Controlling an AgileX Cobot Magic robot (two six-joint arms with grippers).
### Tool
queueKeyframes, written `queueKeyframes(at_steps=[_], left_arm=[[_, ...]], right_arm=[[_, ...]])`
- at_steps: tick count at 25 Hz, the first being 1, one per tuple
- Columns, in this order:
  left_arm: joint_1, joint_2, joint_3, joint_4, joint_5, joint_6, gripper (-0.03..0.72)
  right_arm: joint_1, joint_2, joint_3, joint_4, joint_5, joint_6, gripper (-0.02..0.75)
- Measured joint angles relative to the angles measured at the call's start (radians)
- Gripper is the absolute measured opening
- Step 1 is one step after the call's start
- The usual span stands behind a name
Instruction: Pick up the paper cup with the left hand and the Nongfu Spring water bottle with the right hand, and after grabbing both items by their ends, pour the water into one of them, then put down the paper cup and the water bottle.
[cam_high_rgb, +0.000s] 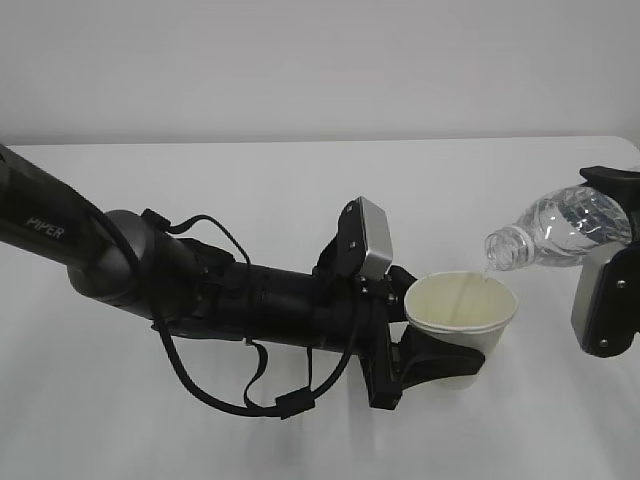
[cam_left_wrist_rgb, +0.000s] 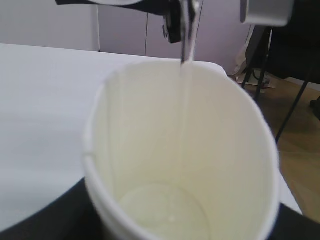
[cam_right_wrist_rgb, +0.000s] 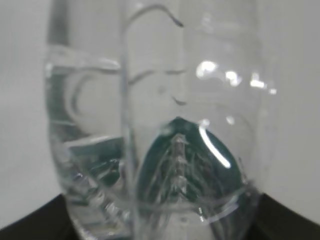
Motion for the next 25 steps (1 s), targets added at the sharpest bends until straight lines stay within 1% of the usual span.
queueKeyframes(at_steps=[25], left_arm=[[0.0,0.0,0.0,0.007,0.001,0.0,0.431]], right_arm=[[0.0,0.0,0.0,0.002,0.0,-0.023,0.43]])
